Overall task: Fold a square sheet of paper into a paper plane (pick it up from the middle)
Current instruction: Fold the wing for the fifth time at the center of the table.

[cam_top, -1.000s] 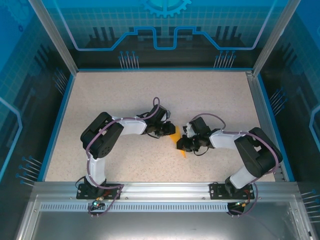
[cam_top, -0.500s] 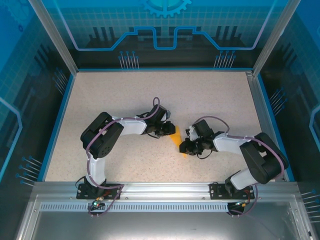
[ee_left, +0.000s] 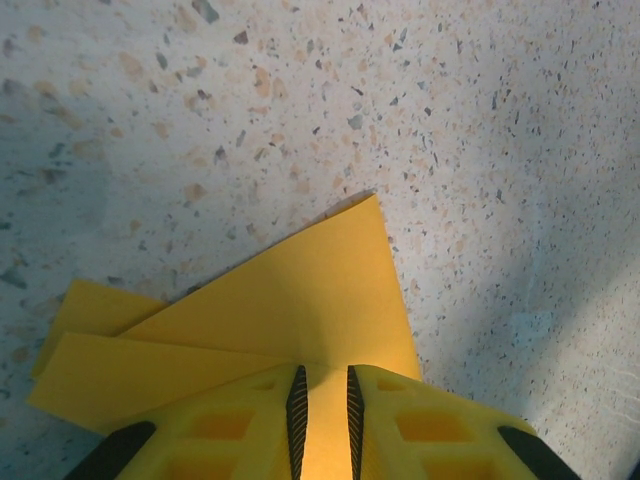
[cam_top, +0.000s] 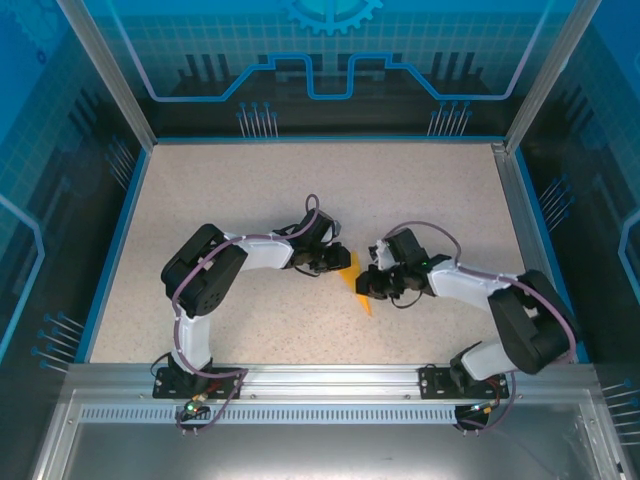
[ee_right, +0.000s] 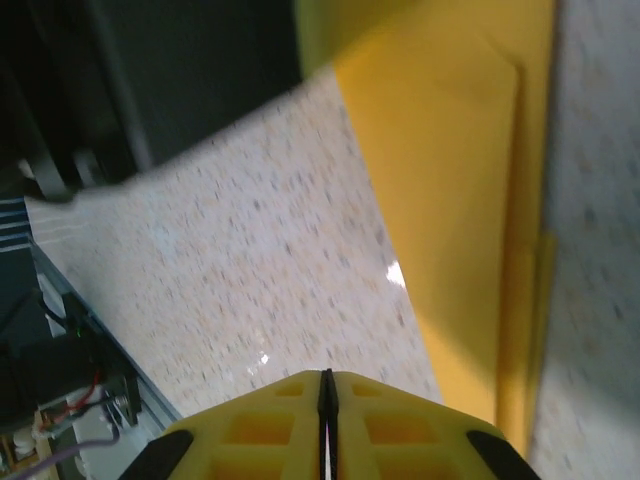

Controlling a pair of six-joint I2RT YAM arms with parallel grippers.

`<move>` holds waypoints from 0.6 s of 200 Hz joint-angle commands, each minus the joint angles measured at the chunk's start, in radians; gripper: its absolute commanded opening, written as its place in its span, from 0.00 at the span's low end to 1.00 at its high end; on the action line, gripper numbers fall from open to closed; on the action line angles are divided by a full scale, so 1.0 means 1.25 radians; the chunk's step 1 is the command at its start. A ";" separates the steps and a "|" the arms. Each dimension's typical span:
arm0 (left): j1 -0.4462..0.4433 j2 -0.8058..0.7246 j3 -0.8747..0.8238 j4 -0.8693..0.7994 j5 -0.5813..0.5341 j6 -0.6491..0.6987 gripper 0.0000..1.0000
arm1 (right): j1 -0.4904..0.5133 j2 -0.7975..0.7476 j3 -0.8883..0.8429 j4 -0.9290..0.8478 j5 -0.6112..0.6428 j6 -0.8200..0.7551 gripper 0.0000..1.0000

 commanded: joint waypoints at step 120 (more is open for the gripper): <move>0.002 0.045 -0.008 -0.035 -0.003 -0.005 0.23 | -0.002 0.199 0.041 0.002 0.080 0.047 0.52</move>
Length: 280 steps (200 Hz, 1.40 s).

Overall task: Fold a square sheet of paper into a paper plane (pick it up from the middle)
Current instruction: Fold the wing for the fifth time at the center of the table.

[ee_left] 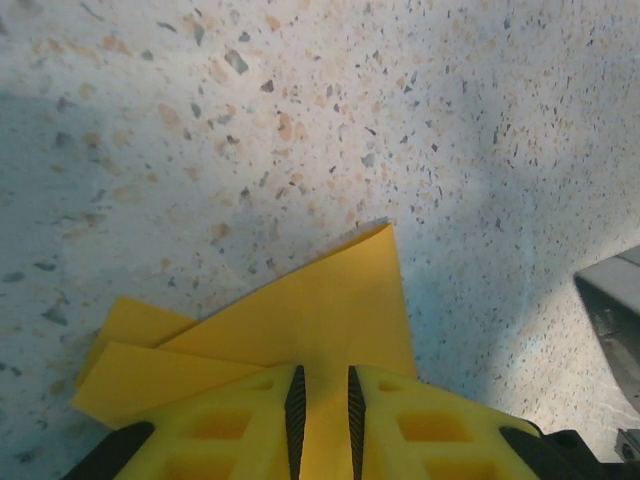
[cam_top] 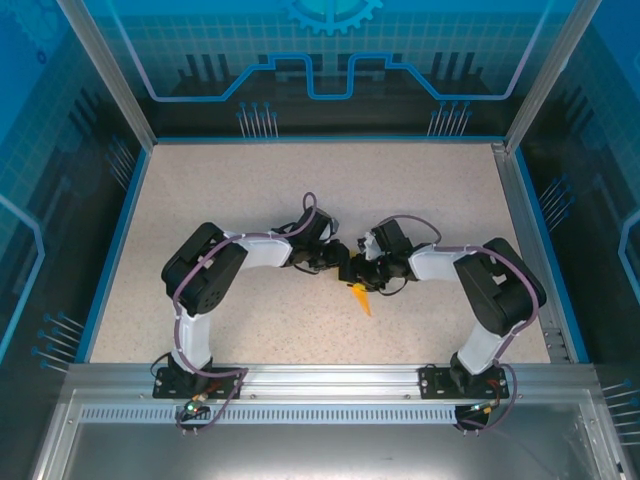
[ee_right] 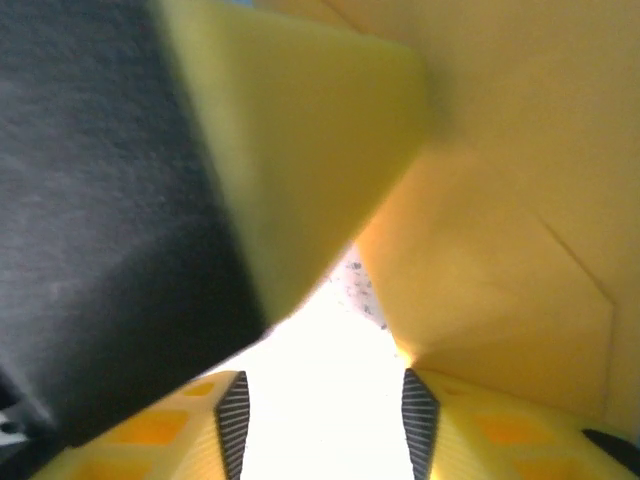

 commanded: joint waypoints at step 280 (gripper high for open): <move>-0.014 0.043 -0.011 -0.055 -0.006 0.009 0.23 | 0.005 -0.271 -0.186 -0.107 -0.002 -0.028 1.00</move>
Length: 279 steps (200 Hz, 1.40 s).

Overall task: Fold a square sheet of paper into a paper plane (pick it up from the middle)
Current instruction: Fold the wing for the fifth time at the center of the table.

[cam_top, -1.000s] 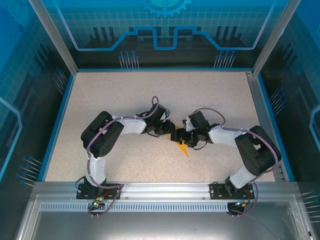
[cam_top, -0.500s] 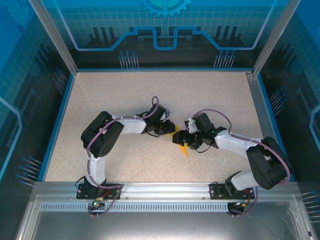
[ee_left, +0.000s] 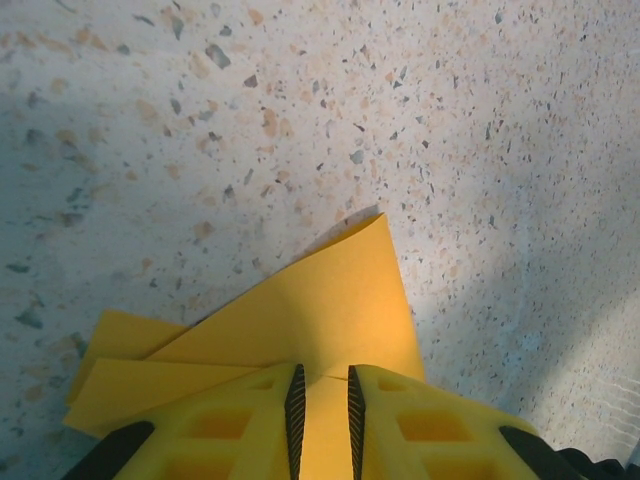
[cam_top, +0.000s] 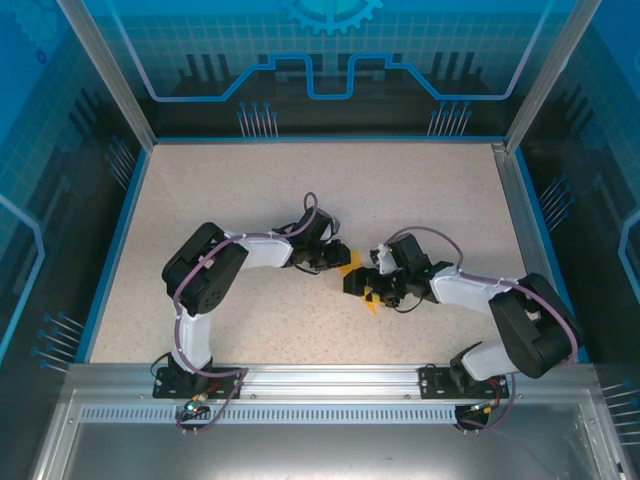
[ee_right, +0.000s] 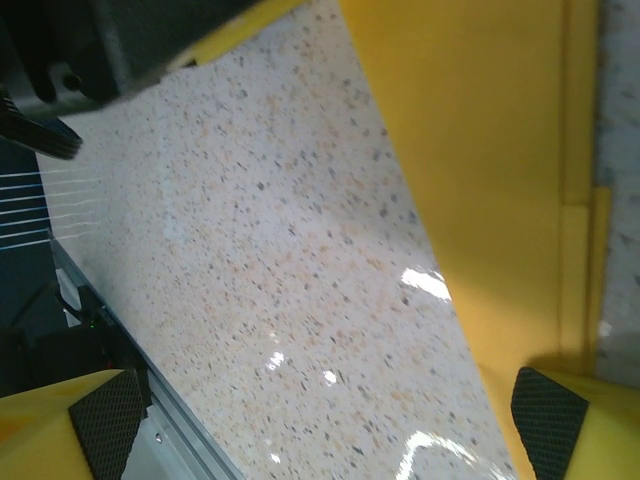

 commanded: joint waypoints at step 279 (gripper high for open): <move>-0.008 0.012 -0.058 -0.017 0.007 0.001 0.23 | -0.067 -0.274 0.027 -0.130 -0.118 0.079 0.99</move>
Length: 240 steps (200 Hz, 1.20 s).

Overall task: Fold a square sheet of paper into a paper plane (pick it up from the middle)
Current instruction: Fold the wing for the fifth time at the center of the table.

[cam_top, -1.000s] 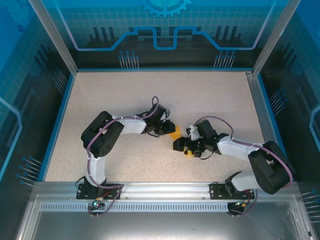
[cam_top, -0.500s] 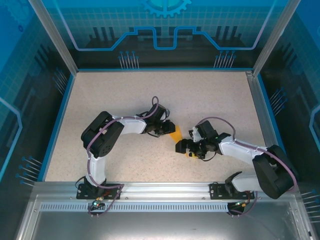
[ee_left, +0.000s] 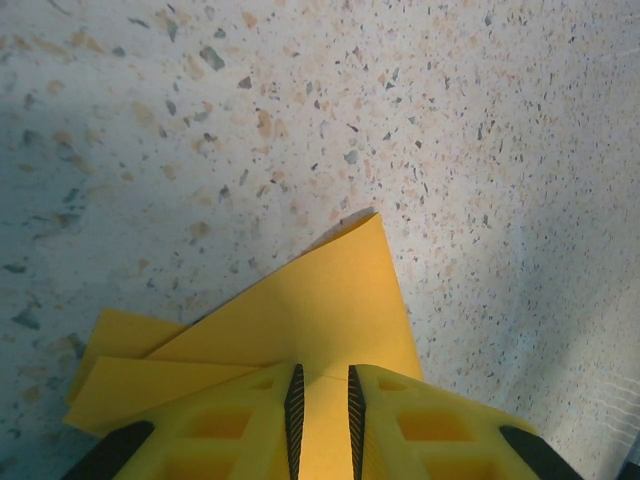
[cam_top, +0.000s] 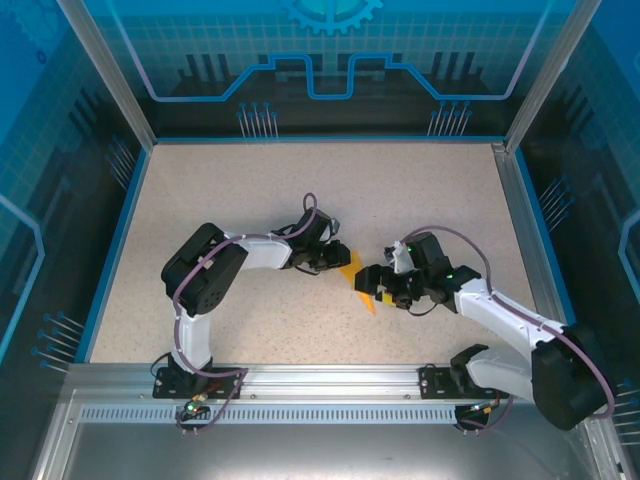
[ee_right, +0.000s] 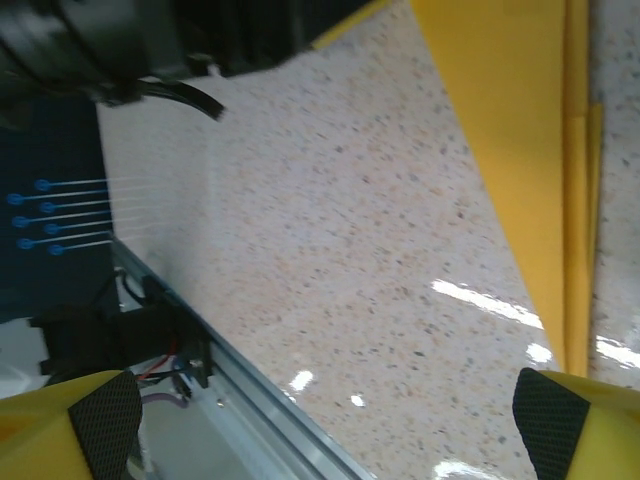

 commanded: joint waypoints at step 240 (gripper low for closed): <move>-0.009 -0.034 -0.037 -0.064 0.012 0.013 0.25 | -0.080 -0.124 0.146 -0.066 -0.120 0.007 0.99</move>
